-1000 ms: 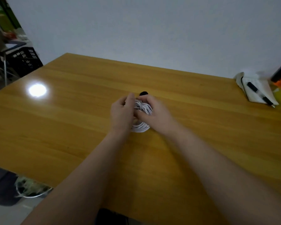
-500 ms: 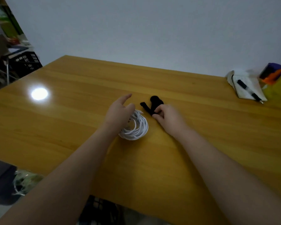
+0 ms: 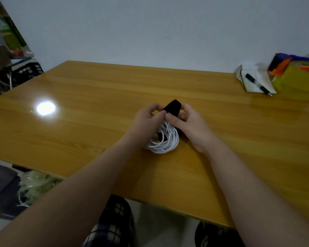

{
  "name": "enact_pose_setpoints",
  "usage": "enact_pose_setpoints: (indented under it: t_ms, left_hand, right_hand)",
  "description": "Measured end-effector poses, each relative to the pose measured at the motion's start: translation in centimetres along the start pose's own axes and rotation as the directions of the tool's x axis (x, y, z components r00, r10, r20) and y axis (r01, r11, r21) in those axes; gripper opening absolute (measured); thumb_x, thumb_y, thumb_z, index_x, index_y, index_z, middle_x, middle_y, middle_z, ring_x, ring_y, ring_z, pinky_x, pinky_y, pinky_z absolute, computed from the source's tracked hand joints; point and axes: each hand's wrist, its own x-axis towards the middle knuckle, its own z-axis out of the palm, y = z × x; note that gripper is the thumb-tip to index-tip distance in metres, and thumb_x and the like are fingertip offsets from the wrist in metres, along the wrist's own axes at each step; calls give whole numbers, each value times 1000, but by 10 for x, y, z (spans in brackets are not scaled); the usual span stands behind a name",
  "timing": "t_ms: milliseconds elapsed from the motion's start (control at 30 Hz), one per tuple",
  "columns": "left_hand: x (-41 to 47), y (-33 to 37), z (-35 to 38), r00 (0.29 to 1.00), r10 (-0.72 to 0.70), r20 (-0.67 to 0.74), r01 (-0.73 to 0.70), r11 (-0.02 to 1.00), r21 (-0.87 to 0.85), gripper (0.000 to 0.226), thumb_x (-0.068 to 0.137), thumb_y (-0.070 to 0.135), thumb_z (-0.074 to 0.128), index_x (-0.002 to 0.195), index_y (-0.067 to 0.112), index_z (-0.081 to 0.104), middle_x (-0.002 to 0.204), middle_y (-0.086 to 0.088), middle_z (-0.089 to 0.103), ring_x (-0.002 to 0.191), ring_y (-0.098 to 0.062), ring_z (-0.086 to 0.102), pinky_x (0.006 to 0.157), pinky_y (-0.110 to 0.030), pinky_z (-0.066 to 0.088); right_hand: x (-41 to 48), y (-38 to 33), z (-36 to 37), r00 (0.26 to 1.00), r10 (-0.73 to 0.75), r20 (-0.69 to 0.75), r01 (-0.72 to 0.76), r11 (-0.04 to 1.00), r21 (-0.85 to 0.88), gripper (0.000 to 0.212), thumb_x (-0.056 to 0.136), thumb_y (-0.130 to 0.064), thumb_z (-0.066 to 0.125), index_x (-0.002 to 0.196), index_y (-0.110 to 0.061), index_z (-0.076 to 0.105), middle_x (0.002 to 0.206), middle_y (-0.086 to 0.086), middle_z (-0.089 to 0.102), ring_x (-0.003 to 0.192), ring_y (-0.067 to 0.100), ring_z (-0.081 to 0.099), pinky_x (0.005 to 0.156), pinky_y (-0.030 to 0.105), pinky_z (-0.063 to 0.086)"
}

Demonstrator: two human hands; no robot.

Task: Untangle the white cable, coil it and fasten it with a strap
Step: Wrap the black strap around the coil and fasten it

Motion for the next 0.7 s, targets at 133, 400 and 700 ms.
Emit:
enact_pose_setpoints:
  t_ms: [133,400,700]
  left_hand:
    - [12,0,5,997,-54,-57,55,998,15,16,93,16,48,77,15,50,52,1,35,38,-10,30,37,-18,24]
    - [23,-4,11,976,-167,-143,160,985,-56,13,91,15,45,78,12,46,56,0,36,46,-16,32,37,-19,26]
    - [17,-5,12,931,-172,-321,110,973,-202,13,87,14,44,74,11,43,60,-5,36,57,-18,31,48,-28,25]
  right_hand:
    - [-1,-7,-12,995,96,1,-95,987,-127,17,89,-16,62,101,-7,67,84,4,71,71,10,67,66,23,50]
    - [-8,-29,-31,983,7,-184,-6,1000,7,24,93,-23,55,72,-13,60,44,-4,39,41,9,36,47,25,34]
    - [-56,-35,-31,995,12,-94,40,841,539,20,90,-8,47,101,-16,61,63,-1,58,58,11,54,59,25,49]
